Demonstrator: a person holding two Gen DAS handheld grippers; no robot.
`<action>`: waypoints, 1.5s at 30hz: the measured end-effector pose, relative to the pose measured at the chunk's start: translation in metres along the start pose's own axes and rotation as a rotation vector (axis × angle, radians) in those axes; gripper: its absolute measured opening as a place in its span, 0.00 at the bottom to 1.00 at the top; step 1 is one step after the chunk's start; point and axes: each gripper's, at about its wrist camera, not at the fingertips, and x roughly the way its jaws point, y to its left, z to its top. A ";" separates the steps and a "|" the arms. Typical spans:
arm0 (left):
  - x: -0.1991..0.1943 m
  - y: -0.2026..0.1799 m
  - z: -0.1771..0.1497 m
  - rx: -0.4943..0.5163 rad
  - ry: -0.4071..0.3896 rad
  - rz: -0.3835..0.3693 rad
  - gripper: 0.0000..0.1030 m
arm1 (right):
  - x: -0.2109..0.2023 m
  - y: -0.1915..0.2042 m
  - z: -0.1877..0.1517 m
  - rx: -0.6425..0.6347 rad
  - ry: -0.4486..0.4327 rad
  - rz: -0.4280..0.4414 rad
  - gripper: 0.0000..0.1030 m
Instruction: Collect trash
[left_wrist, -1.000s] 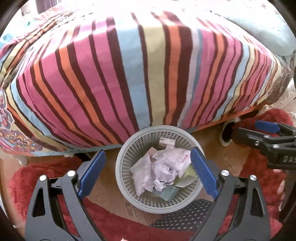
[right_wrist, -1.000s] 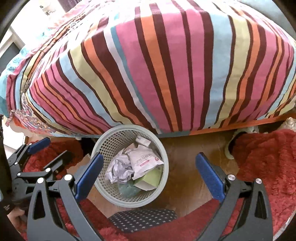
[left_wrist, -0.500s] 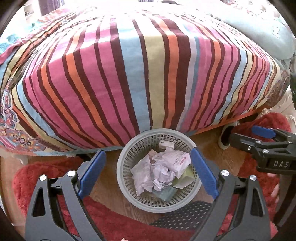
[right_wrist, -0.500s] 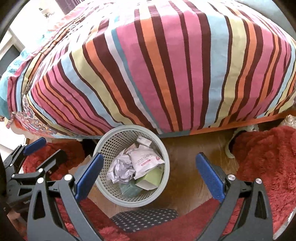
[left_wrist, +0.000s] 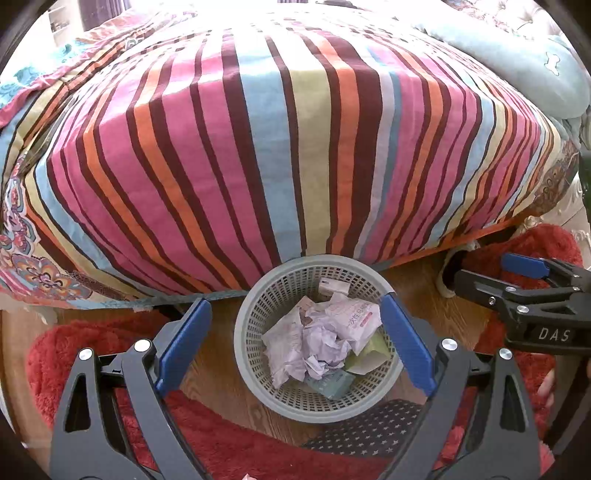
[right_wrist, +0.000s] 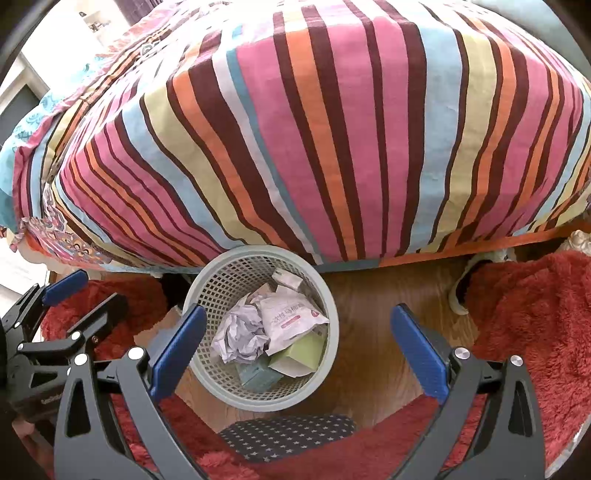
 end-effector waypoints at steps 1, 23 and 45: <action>-0.001 0.001 0.000 0.002 -0.001 0.001 0.87 | 0.000 0.000 0.000 -0.001 0.000 0.000 0.93; -0.001 -0.005 -0.001 0.026 -0.009 0.010 0.87 | 0.000 -0.003 0.000 -0.004 -0.014 -0.018 0.93; -0.004 -0.006 -0.003 0.028 -0.020 0.027 0.87 | 0.002 -0.005 -0.001 0.001 -0.007 -0.019 0.93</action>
